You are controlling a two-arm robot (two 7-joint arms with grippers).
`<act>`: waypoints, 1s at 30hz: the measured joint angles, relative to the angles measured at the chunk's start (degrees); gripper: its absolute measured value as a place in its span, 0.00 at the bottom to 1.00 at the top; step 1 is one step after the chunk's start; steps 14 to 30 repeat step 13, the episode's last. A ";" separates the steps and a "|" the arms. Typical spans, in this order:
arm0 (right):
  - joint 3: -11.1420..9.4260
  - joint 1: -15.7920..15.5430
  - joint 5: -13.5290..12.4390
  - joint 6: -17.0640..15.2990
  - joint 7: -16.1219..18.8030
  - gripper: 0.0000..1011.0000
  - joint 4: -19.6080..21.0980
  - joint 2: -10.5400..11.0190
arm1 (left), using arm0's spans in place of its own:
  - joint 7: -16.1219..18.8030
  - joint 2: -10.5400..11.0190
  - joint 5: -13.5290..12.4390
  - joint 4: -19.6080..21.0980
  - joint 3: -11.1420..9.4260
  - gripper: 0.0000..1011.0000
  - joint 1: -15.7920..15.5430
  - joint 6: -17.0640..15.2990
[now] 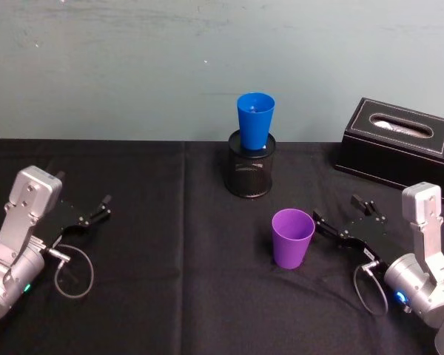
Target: Pick up one cup with a gripper and tap it against the other cup.
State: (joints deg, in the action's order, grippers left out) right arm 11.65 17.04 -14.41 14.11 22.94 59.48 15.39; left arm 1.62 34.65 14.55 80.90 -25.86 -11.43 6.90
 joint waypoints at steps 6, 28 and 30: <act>0.00 0.00 0.00 0.00 0.02 0.99 0.00 0.00 | 0.00 0.00 0.00 0.00 0.00 1.00 0.00 0.00; 0.00 0.00 0.00 0.01 0.02 0.99 0.00 0.00 | 0.00 0.00 0.00 0.00 0.00 1.00 0.00 0.00; 0.00 0.00 0.00 0.01 0.02 0.99 0.00 0.00 | 0.00 0.00 0.00 0.00 0.00 1.00 0.00 0.00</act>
